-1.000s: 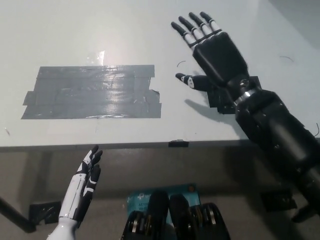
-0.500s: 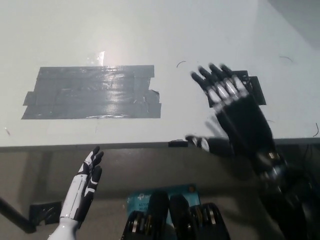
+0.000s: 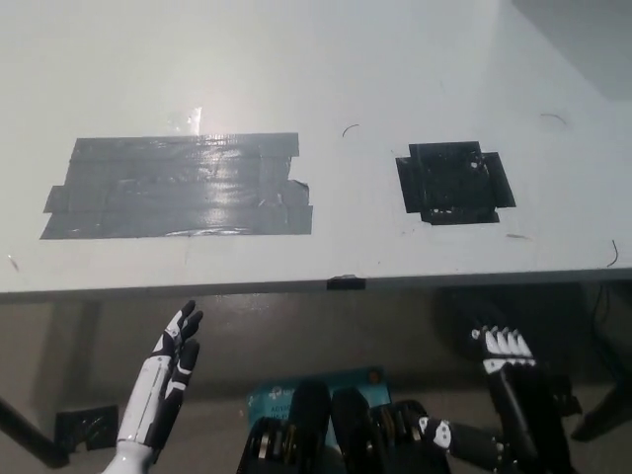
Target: A stack of plates is kept in the middle of the desk close to the robot and the robot grabs the stack with its right hand, picks it up and hands it to a person.
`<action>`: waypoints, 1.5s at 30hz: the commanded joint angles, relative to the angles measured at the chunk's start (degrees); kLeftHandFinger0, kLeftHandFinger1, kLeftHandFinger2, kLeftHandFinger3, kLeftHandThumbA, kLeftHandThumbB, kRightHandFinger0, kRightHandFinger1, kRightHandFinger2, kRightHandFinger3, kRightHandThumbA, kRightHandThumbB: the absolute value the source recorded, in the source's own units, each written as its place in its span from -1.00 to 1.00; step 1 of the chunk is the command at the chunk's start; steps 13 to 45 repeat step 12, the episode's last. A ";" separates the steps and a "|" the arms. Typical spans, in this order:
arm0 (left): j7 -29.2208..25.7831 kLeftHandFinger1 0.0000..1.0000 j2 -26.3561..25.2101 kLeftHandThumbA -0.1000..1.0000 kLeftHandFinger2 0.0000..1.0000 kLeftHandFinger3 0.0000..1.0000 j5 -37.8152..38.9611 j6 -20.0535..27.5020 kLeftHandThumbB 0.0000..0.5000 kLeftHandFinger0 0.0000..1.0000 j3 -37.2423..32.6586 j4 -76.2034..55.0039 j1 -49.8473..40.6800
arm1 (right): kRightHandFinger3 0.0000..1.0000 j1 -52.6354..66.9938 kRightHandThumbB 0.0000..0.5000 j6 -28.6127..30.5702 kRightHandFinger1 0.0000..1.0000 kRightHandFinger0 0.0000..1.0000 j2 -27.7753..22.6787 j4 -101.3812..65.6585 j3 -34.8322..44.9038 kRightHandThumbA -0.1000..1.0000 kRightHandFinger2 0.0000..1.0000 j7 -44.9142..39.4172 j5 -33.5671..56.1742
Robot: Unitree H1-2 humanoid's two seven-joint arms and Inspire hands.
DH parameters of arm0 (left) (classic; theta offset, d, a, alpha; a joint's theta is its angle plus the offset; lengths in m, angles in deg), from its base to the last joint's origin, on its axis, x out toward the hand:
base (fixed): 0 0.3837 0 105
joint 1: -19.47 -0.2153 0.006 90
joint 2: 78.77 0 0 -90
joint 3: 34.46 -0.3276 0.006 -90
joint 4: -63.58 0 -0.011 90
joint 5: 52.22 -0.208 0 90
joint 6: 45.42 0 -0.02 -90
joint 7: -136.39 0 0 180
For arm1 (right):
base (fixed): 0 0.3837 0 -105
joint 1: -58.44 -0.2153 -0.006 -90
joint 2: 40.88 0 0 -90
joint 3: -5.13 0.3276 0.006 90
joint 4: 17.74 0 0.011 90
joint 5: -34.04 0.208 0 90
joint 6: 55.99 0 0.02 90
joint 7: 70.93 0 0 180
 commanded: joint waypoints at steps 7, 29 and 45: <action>-0.75 1.00 -0.11 1.00 1.00 1.00 -0.23 1.69 -1.00 1.00 0.20 -2.53 -0.56 | 1.00 -2.37 0.27 7.11 1.00 1.00 2.16 8.56 2.99 0.93 1.00 -3.09 14.99; -0.64 1.00 -0.10 0.99 1.00 1.00 -0.14 1.51 -1.00 1.00 0.23 -2.74 -0.60 | 1.00 -2.56 0.32 7.05 1.00 1.00 2.11 9.14 2.57 0.99 1.00 -4.00 15.48; -0.64 1.00 -0.10 0.99 1.00 1.00 -0.14 1.51 -1.00 1.00 0.23 -2.74 -0.60 | 1.00 -2.56 0.32 7.05 1.00 1.00 2.11 9.14 2.57 0.99 1.00 -4.00 15.48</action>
